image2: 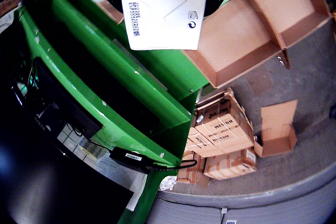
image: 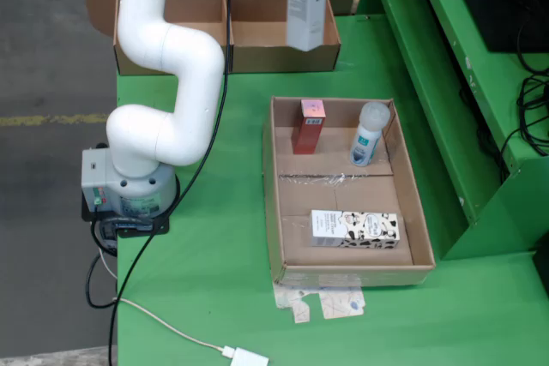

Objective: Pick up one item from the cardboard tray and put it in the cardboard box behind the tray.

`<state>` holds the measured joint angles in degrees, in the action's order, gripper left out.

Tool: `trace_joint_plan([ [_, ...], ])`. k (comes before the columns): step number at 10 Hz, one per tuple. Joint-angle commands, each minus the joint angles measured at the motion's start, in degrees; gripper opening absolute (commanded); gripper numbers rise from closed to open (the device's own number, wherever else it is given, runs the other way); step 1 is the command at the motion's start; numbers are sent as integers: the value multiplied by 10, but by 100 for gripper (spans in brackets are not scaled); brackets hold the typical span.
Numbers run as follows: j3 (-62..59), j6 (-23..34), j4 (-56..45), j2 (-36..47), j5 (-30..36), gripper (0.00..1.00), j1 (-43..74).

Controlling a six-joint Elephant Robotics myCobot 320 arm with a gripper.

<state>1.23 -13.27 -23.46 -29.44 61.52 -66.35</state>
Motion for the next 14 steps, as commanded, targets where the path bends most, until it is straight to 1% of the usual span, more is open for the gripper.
trace_joint_plan([
  [1,-12,198,525,-148,-72,0,-18],
  [3,-12,215,528,-164,-70,0,-28],
  [4,-12,117,528,-179,-69,0,-41],
  [5,-12,162,528,-188,-69,0,-65],
  [6,-12,167,528,-192,-69,0,-76],
  [7,-12,144,528,-197,-69,0,-82],
  [8,-12,165,528,-219,-69,0,-108],
  [9,-12,271,528,-228,-69,0,-103],
  [10,-12,161,528,-228,-69,0,-103],
  [11,-12,175,528,-249,-69,0,-83],
  [12,-12,205,528,-249,-69,0,-83],
  [13,-12,208,528,-272,-69,0,-59],
  [14,-12,187,528,-272,-69,0,-59],
])
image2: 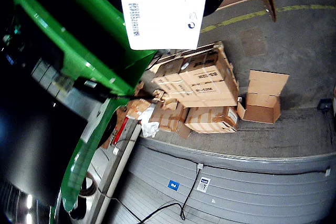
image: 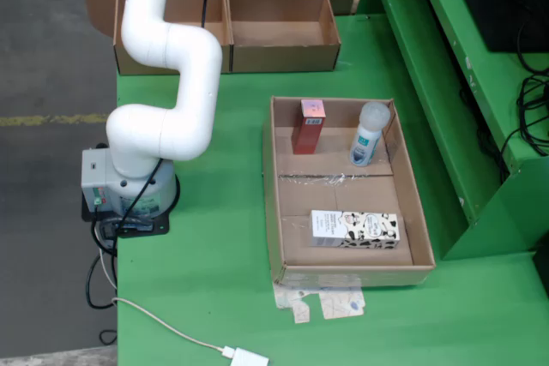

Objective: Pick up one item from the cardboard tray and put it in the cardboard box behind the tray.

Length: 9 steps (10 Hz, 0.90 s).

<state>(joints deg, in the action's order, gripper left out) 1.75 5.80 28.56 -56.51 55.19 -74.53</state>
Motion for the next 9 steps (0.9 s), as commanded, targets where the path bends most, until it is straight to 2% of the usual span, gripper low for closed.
trace_joint_plan([
  [1,-18,0,8,-27,-6,0,41],
  [9,-17,4,8,-87,-6,0,78],
])
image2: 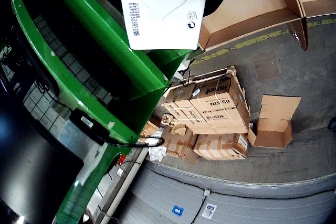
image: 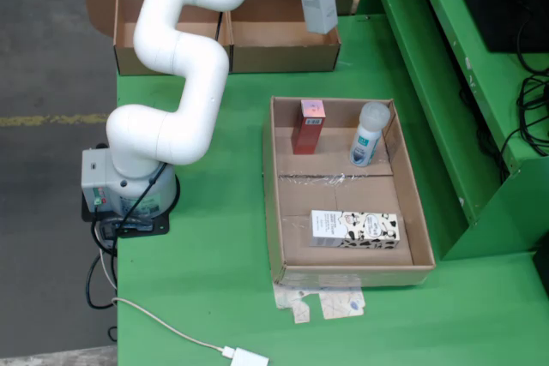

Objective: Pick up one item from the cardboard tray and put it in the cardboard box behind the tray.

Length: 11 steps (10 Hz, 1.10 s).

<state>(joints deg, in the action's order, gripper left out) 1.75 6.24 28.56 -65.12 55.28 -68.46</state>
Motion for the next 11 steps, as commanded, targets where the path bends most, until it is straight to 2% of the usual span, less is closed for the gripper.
trace_joint_plan([
  [1,-17,0,8,12,-7,0,-11],
  [2,-17,0,8,12,-7,0,-11],
  [3,-17,78,8,19,-7,0,-45],
  [4,-18,67,8,19,-7,0,-45],
  [5,-17,32,8,19,-7,0,-45],
  [6,-18,82,8,8,-7,0,-80],
  [11,-18,79,8,-10,-7,0,-106],
])
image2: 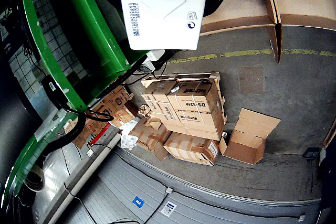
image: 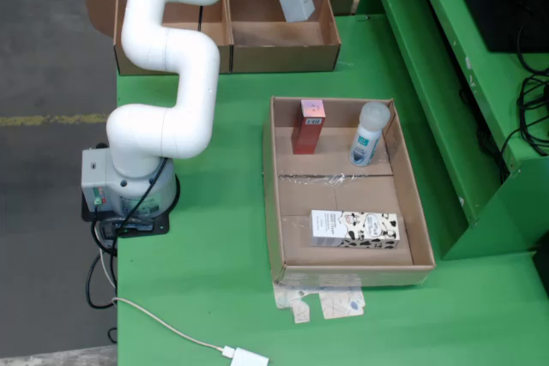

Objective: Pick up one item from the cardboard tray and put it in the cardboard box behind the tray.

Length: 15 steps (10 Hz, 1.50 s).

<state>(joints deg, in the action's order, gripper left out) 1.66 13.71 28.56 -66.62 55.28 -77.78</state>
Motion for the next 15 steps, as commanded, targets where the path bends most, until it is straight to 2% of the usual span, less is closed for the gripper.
trace_joint_plan([
  [1,-17,0,8,-3,-7,0,-4],
  [9,-17,-2,8,-90,-7,0,65],
  [15,-17,-2,8,-90,-7,0,65],
])
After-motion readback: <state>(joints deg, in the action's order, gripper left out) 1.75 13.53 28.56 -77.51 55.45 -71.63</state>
